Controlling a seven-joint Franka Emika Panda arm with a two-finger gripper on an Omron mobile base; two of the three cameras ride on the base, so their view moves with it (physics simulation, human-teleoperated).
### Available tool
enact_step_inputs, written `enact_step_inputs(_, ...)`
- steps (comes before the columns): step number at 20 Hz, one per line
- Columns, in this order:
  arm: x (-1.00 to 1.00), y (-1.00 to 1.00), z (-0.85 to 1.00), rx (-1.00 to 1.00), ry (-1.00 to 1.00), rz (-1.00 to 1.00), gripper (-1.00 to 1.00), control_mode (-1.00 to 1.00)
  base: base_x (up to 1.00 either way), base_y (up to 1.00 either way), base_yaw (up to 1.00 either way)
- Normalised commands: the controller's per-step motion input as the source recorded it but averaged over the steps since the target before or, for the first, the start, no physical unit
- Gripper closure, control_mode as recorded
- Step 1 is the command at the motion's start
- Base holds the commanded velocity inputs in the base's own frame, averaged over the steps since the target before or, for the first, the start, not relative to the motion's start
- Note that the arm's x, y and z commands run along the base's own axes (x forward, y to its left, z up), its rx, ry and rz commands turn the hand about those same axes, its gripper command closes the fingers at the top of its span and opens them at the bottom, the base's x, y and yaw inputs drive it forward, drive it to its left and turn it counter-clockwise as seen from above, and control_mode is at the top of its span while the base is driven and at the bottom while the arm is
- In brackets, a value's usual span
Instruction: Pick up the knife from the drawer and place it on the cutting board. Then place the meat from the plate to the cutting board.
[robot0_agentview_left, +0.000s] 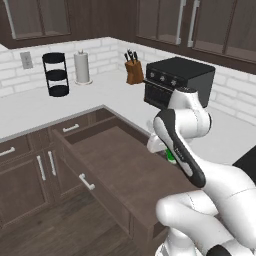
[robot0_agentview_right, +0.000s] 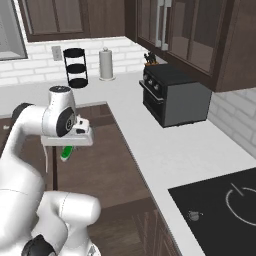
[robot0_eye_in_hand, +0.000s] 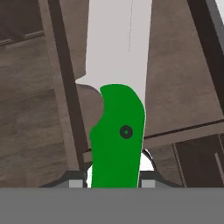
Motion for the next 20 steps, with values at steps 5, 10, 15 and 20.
enact_step_inputs(5, -0.70, -0.27, 0.04, -0.03, 0.02, 0.12, 1.00, -1.00, 0.00, 0.00, 0.00)
enact_step_inputs(10, -0.75, -0.27, -0.19, 0.00, -0.14, 0.01, 1.00, -1.00, 0.00, 0.00, 0.00)
enact_step_inputs(15, -0.28, 0.06, -0.07, 0.00, -0.17, -0.13, 1.00, -1.00, 0.00, 0.00, 0.00)
enact_step_inputs(20, 0.00, 0.00, 0.00, 0.00, 0.00, -0.05, 1.00, -1.00, 0.00, 0.00, 0.00)
